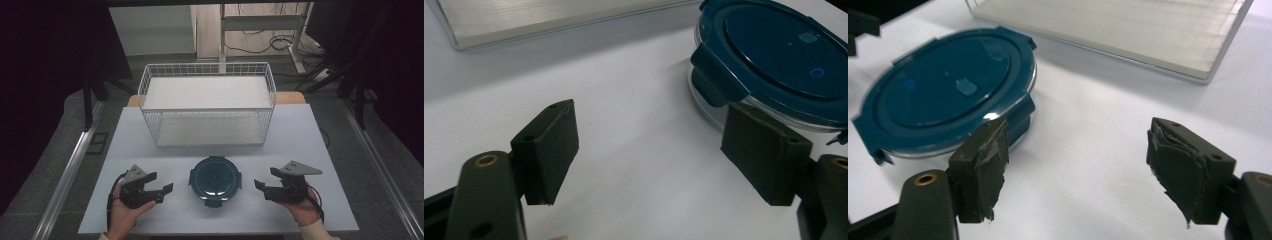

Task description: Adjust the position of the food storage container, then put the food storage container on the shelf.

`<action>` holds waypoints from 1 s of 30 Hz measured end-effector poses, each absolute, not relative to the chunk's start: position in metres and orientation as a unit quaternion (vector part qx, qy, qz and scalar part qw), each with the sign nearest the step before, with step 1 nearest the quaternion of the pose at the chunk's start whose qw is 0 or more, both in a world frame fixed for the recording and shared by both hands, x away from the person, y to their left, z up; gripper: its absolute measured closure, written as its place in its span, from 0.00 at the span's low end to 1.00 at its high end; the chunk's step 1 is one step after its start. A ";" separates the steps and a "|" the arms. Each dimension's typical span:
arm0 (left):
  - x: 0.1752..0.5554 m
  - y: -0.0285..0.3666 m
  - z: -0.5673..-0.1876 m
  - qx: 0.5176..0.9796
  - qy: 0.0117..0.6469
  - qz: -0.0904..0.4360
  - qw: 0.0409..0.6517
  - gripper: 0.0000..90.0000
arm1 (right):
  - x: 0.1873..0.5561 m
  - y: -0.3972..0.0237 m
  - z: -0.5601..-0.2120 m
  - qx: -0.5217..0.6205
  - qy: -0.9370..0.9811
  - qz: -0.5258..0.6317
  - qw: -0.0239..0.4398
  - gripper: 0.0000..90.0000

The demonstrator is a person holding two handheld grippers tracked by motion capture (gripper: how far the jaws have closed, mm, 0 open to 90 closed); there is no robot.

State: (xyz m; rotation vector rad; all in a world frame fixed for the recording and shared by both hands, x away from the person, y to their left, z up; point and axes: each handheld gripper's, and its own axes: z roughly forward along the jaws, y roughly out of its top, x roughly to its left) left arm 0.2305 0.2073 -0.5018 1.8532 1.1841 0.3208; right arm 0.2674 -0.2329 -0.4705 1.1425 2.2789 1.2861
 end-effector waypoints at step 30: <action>0.243 0.185 -0.479 0.730 0.504 0.025 0.460 0.20 | 0.276 -0.213 -0.473 0.447 0.765 0.463 0.029 0.21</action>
